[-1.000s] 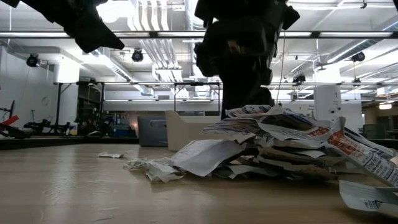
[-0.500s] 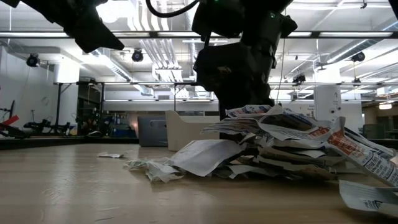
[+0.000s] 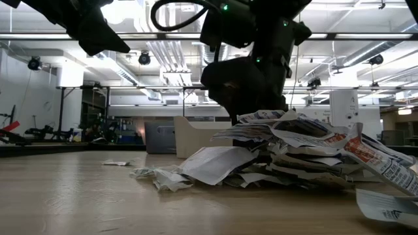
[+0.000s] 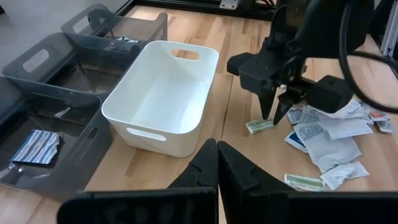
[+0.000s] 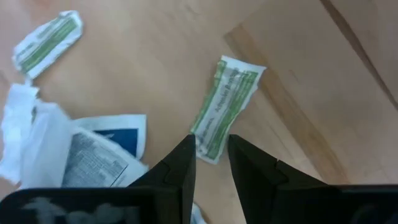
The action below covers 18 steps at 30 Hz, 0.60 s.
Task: Pick & Place First Aid Supplies
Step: Put the green band aid into the middle black bin
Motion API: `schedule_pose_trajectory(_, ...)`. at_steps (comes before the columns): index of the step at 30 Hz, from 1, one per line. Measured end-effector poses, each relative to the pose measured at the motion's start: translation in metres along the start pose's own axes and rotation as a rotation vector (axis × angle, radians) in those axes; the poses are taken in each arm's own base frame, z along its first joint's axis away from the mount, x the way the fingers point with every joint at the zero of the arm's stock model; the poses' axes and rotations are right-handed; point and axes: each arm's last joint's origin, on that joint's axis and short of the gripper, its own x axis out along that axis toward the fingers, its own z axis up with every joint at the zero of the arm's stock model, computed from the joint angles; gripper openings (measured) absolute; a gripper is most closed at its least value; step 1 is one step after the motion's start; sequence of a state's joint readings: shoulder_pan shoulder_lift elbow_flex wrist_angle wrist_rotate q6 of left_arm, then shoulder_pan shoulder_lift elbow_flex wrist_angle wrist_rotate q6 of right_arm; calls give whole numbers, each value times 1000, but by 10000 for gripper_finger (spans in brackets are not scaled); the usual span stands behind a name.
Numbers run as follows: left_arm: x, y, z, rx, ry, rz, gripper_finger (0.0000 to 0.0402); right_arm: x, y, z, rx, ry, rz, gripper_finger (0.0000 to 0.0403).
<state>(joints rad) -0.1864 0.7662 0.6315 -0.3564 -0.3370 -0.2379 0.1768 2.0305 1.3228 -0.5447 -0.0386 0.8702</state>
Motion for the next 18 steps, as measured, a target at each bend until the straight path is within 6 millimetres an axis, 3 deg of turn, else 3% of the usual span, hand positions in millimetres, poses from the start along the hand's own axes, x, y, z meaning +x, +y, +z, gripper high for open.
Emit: schedule_pose_trajectory(18,0,0,0,-3,5,1,0,0,-5,-13,51,73,-108,36)
